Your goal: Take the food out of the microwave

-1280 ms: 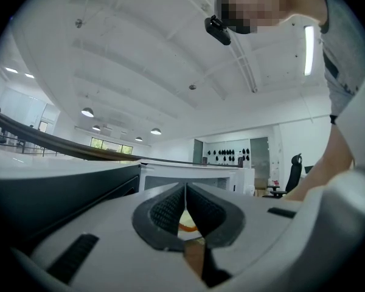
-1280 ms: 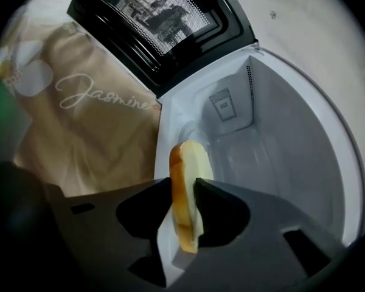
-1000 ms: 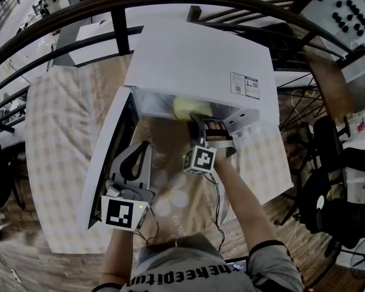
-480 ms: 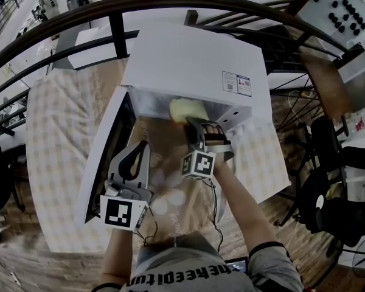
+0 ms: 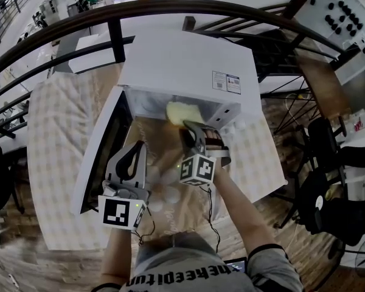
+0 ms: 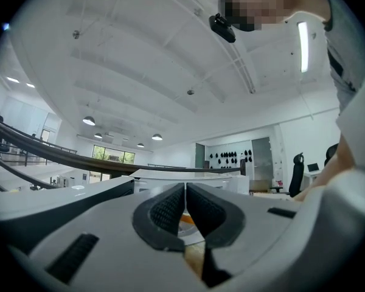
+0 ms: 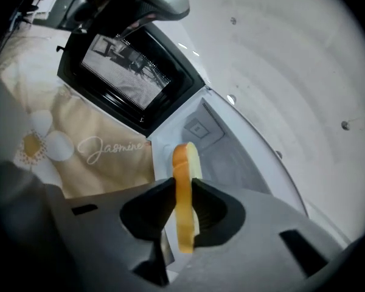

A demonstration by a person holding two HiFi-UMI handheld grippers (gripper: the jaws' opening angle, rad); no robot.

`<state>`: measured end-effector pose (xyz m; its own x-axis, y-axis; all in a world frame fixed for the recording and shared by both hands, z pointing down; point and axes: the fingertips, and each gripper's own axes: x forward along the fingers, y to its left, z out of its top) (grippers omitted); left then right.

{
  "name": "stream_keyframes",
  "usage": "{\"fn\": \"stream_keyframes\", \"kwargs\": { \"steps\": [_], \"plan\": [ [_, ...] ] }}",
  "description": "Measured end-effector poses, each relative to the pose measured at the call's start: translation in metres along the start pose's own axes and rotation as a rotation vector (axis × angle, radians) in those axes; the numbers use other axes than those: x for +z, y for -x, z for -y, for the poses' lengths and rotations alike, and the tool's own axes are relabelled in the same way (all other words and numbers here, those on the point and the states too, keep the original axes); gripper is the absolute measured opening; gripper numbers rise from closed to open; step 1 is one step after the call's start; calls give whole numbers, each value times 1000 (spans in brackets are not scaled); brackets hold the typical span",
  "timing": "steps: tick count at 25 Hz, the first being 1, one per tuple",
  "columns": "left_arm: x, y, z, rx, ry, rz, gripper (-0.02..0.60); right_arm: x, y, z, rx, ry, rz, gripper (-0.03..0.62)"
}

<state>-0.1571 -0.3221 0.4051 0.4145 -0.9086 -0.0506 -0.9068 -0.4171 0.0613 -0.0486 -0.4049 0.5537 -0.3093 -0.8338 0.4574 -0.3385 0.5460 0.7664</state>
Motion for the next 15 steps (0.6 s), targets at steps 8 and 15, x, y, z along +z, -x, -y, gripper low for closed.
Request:
{"fn": "stream_keyframes", "kwargs": {
  "steps": [8,15],
  "plan": [
    [15,11,16,17,-16,19,11,11,41,13,-4,-143,74,83],
    [29,21,34,22,-33,36,11,19,79,23,2,-272,134,83]
  ]
}}
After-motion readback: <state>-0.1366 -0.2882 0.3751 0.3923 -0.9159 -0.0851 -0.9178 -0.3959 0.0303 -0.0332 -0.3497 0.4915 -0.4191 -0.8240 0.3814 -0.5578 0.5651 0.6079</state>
